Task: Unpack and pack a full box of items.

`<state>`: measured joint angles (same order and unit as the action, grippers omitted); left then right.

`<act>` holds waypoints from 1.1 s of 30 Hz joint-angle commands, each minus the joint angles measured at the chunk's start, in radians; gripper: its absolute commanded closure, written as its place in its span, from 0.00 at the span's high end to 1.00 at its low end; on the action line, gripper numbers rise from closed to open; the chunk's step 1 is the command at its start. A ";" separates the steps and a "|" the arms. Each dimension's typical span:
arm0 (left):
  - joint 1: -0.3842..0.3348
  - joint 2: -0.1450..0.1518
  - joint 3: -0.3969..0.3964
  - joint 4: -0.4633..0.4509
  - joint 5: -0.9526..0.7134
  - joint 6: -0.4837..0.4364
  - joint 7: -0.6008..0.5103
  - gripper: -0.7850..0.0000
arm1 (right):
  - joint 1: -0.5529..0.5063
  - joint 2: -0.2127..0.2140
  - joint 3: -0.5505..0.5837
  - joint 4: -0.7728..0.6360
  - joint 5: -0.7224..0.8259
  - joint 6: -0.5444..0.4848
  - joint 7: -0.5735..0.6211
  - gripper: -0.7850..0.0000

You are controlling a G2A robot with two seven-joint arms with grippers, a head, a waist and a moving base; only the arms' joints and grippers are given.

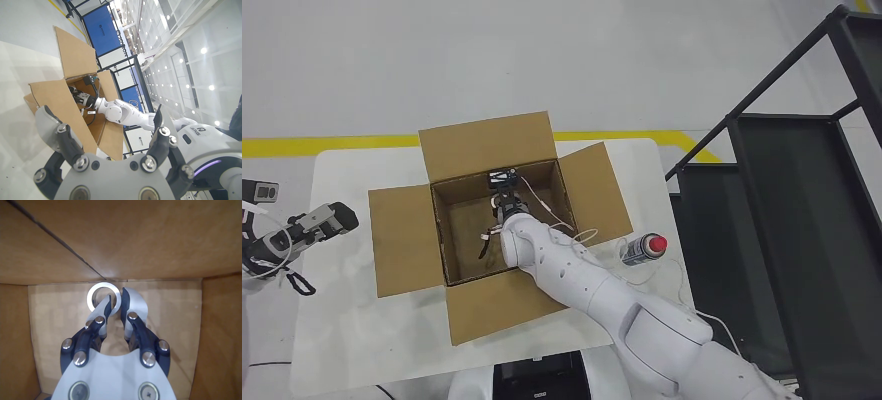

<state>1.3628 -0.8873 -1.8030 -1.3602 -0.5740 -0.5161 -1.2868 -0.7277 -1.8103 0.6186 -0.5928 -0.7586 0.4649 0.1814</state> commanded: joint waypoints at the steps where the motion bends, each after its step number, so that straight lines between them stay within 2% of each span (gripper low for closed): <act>1: 0.000 0.000 0.000 0.000 0.000 0.000 0.000 1.00 | 0.002 -0.005 0.003 0.011 0.001 -0.004 -0.003 0.11; 3: 0.000 0.000 0.000 0.000 0.000 0.000 0.000 1.00 | 0.003 -0.011 0.006 0.019 0.003 -0.005 -0.008 0.00; 13: 0.000 0.000 0.000 0.000 0.000 0.000 0.000 1.00 | -0.004 -0.020 0.034 0.006 -0.014 0.002 -0.045 0.00; 19: 0.000 0.000 0.000 0.000 0.000 0.000 0.000 1.00 | -0.030 -0.007 0.059 -0.071 -0.045 0.000 -0.047 0.00; 24: 0.000 0.000 0.000 0.000 0.000 0.000 0.000 1.00 | -0.080 0.029 0.106 -0.201 -0.088 -0.031 -0.006 0.00; 27: 0.000 0.000 0.000 0.000 0.000 0.000 0.000 1.00 | -0.133 0.060 0.145 -0.330 -0.136 -0.039 0.036 0.00; 33: 0.000 0.000 0.000 0.000 0.000 0.000 0.000 1.00 | -0.283 0.134 0.234 -0.676 -0.312 -0.033 0.218 0.00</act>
<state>1.3628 -0.8873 -1.8030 -1.3602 -0.5740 -0.5161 -1.2868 -0.9771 -1.6893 0.8335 -1.1849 -1.0387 0.4363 0.3574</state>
